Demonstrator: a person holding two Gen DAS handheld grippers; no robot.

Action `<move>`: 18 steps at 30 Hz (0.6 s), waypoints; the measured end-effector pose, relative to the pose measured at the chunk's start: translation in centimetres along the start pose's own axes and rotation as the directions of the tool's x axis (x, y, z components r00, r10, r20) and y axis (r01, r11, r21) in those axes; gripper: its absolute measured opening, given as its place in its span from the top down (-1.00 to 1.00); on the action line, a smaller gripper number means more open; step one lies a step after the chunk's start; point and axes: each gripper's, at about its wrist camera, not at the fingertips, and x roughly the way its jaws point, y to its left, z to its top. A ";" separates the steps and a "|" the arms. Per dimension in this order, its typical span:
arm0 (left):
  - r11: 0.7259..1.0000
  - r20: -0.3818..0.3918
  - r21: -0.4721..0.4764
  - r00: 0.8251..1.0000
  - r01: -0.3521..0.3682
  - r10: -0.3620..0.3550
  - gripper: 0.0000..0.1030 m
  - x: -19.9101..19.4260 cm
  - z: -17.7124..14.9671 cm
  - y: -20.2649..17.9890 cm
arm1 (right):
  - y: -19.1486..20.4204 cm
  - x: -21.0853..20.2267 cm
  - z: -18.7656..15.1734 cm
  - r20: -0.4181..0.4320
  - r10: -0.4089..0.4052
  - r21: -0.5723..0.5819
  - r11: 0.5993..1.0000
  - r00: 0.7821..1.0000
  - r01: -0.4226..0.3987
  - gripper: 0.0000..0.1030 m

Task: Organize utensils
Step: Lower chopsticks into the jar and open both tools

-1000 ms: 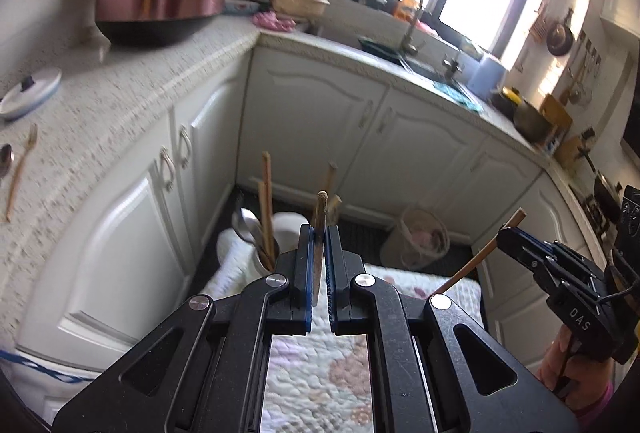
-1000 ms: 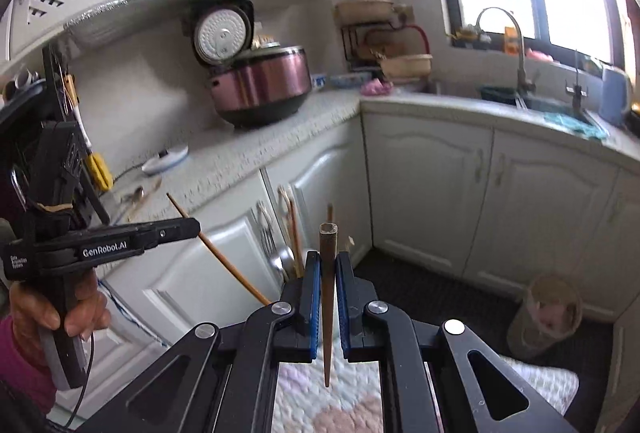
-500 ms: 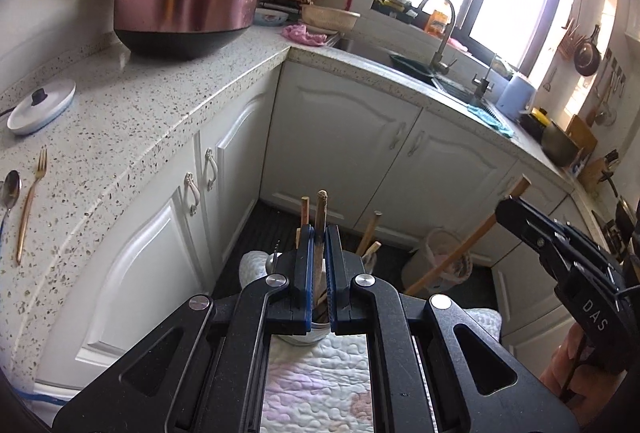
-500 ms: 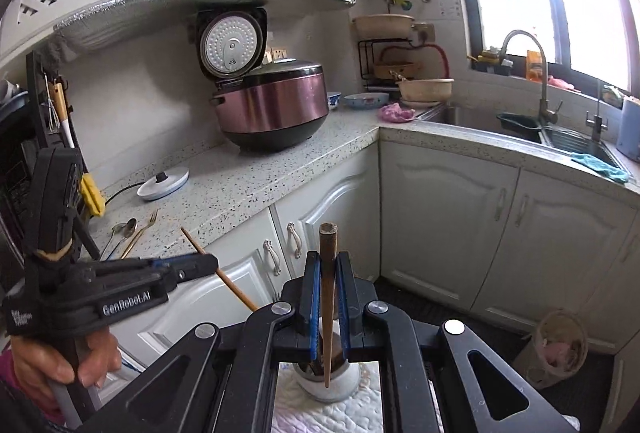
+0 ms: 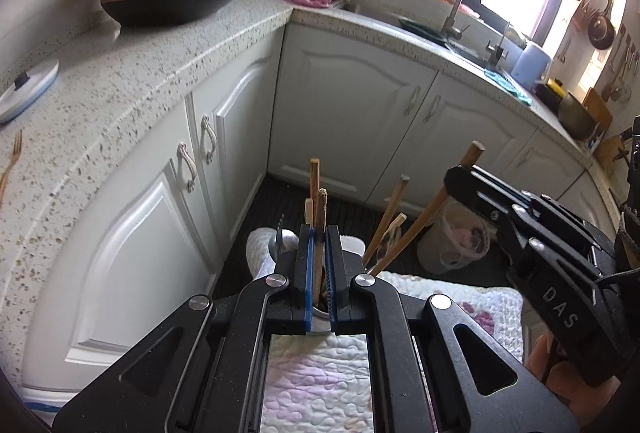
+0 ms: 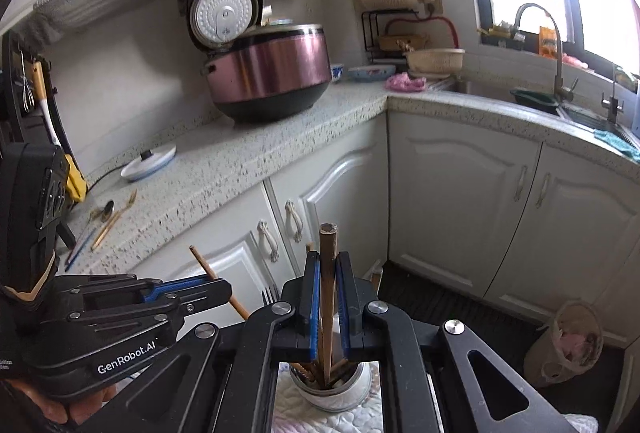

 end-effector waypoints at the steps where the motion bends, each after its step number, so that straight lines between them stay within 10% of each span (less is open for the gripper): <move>1: 1.000 -0.005 0.000 1.000 0.000 0.000 0.92 0.2 -0.1 -0.1 | 0.0 0.4 -0.2 -0.012 -0.001 -0.001 1.000 1.000 0.001 0.86; 18: 1.000 -0.068 -0.021 0.998 0.002 -0.003 0.92 3.9 -2.7 -0.7 | -2.6 3.7 -4.2 -0.137 -0.011 0.088 0.996 0.990 0.023 0.87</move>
